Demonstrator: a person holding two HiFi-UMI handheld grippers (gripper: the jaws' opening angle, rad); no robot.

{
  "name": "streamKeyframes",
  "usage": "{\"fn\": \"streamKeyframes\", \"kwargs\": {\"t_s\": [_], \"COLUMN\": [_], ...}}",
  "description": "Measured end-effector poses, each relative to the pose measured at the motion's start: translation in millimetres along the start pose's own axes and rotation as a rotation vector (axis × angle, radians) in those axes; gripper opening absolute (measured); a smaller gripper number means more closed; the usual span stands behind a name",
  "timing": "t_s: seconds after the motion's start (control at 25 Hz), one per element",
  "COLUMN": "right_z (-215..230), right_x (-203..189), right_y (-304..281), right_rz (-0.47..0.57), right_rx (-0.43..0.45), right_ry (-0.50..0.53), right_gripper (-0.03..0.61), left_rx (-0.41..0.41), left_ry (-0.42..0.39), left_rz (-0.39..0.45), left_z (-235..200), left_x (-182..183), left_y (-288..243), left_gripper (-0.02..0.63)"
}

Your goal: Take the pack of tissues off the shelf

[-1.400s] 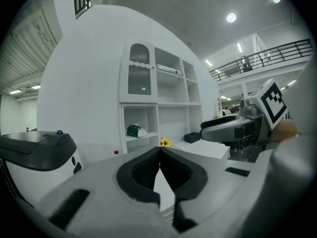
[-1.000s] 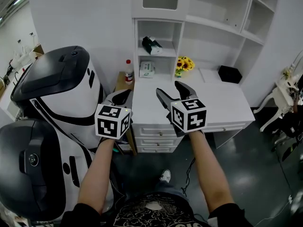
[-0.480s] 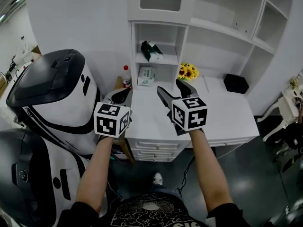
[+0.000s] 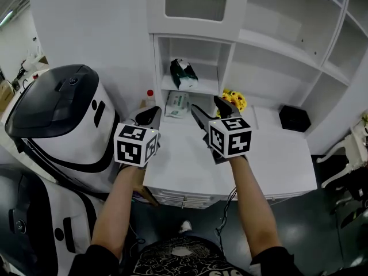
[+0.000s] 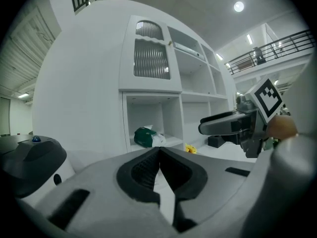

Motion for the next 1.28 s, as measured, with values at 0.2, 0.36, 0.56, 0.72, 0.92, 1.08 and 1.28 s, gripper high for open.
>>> {"fn": "streamKeyframes", "kwargs": {"t_s": [0.2, 0.36, 0.56, 0.72, 0.92, 1.08, 1.28], "right_z": [17, 28, 36, 33, 31, 29, 28], "right_x": [-4, -5, -4, -7, -8, -7, -7], "right_y": [-22, -36, -55, -71, -91, -112, -143], "right_rz": [0.0, -0.006, -0.016, -0.028, -0.039, -0.054, -0.088], "right_rx": [0.041, 0.081, 0.105, 0.119, 0.11, 0.084, 0.04], "right_ry": [-0.013, -0.018, 0.006, 0.015, 0.011, 0.024, 0.055], "right_gripper": [0.314, 0.314, 0.314, 0.314, 0.314, 0.316, 0.322], "left_rx": [0.031, 0.062, 0.085, 0.094, 0.082, 0.044, -0.029], "left_ry": [0.012, 0.011, -0.001, 0.001, 0.003, 0.0, -0.014], "left_rz": [-0.01, -0.01, -0.015, -0.018, -0.021, -0.026, -0.045], "left_z": [-6, -9, -13, -21, -38, -53, -71], "left_x": [1, 7, 11, 11, 8, 6, 2], "left_y": [-23, -35, -43, -48, -56, -69, -89], "left_gripper": [0.009, 0.009, 0.009, 0.009, 0.009, 0.009, 0.009]}}
Point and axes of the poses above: the fingertips, and each gripper's own axes: y backward along the fingers, z to its right, x out of its top, the point moved 4 cm from there along y, backward along the fingers, and after that the axes turned 8 degrees about y, right-handed, at the moved point
